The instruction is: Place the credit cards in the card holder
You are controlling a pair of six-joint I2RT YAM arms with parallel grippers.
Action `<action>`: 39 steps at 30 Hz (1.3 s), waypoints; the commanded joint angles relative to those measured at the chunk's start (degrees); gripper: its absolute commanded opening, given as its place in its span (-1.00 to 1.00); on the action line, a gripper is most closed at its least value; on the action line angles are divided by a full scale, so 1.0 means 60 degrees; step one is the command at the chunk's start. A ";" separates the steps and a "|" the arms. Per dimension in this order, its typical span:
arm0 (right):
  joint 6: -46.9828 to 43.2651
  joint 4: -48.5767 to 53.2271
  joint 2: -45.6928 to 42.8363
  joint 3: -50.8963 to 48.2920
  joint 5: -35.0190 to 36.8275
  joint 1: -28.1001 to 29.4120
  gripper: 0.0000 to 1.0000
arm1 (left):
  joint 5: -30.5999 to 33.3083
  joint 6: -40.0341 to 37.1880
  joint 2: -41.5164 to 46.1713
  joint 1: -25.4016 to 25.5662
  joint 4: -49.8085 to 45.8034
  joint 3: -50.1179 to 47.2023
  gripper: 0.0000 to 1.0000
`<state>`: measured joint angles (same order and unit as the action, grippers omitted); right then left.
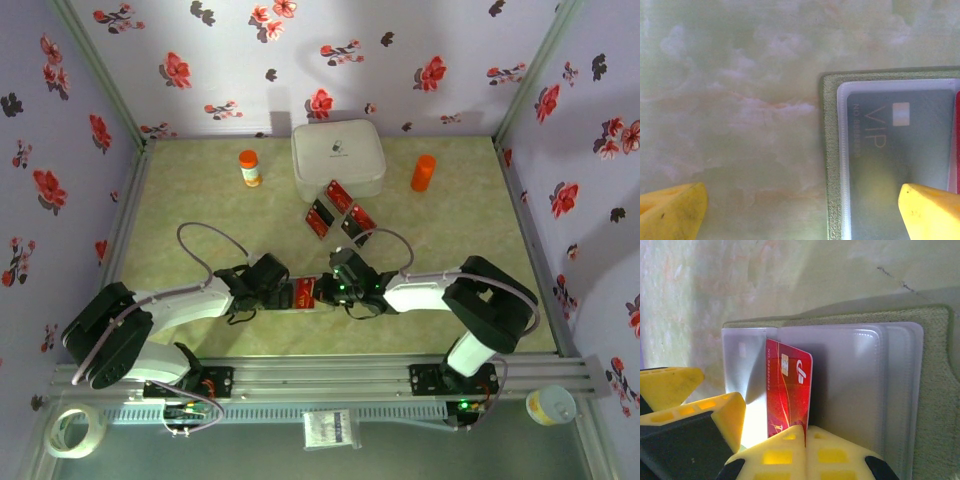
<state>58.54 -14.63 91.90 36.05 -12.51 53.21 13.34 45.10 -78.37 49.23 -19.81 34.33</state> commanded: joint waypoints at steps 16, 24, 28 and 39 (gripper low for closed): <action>-0.0104 0.0714 0.0540 0.0073 -0.0314 0.0120 -1.00 | -0.0065 0.0164 -0.0074 0.0079 -0.0221 -0.0246 0.97; -0.0048 0.0571 0.0728 0.0142 -0.0420 0.0112 -1.00 | -0.0056 0.0183 -0.0064 0.0075 -0.0188 -0.0274 0.98; -0.0060 0.0535 0.0833 0.0218 -0.0485 0.0111 -1.00 | -0.0056 0.0188 -0.0061 0.0071 -0.0186 -0.0279 0.97; -0.0092 0.0738 0.0383 0.0103 -0.0347 0.0118 -1.00 | 0.0053 0.0218 0.0241 0.0068 -0.0373 -0.0203 0.97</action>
<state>58.54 -15.05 94.65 37.56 -14.04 53.21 13.37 45.10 -77.97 49.23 -19.75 34.13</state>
